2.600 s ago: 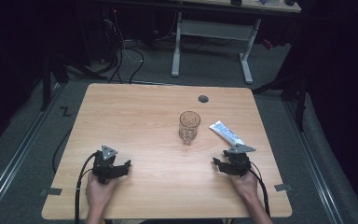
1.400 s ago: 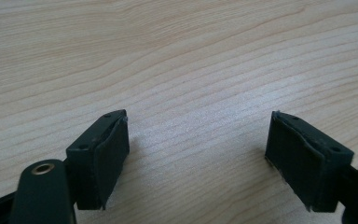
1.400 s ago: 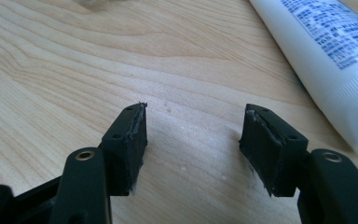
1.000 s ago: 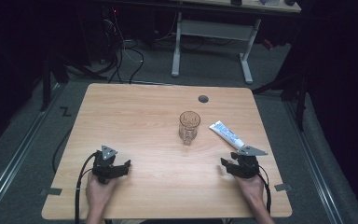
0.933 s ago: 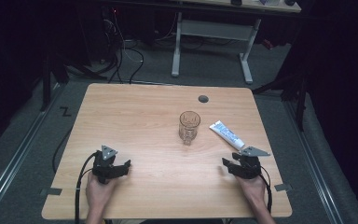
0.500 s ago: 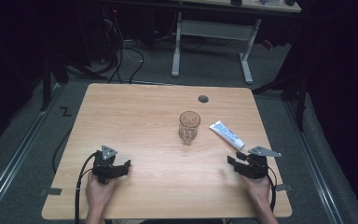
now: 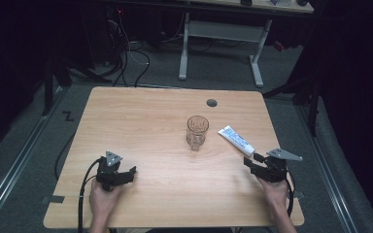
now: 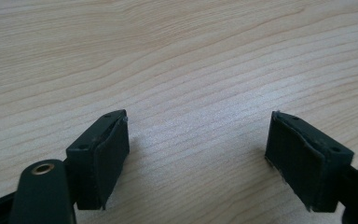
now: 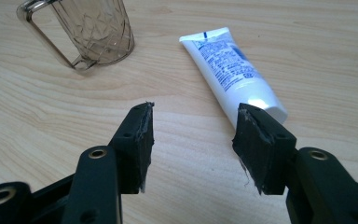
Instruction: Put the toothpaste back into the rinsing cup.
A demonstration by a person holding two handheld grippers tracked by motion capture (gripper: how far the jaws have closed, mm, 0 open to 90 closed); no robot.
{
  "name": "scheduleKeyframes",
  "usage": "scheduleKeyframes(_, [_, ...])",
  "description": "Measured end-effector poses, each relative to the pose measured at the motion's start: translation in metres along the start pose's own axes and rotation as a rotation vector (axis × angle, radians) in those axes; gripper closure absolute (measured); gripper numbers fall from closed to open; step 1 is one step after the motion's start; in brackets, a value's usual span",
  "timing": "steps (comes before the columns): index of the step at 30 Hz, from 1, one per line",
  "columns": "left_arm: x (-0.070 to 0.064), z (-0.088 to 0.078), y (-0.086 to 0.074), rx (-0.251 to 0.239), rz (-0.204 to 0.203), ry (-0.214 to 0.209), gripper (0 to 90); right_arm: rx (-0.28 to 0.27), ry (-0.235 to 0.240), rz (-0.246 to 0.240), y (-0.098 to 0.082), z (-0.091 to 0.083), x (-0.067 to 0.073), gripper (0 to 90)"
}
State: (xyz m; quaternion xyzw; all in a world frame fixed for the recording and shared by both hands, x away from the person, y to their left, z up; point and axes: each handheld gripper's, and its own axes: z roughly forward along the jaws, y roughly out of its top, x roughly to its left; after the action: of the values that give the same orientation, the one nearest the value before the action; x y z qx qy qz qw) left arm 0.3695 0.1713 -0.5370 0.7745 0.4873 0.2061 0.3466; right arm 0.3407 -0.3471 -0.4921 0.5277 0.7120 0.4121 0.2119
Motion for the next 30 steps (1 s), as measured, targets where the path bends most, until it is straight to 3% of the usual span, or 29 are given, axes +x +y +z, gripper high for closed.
scheduleKeyframes(11, [0.000,0.000,0.000,-0.001,-0.001,0.000,21.5,-0.005,0.004,-0.004,0.017,0.003,-0.007,45.3])
scheduleKeyframes(19, [0.000,0.000,0.000,0.001,0.000,0.000,21.5,-0.055,0.001,0.021,0.027,0.003,-0.010,44.2])
scheduleKeyframes(30, [0.000,0.000,0.000,0.000,0.000,0.000,21.5,-0.040,-0.002,0.003,0.043,0.008,-0.011,43.5])
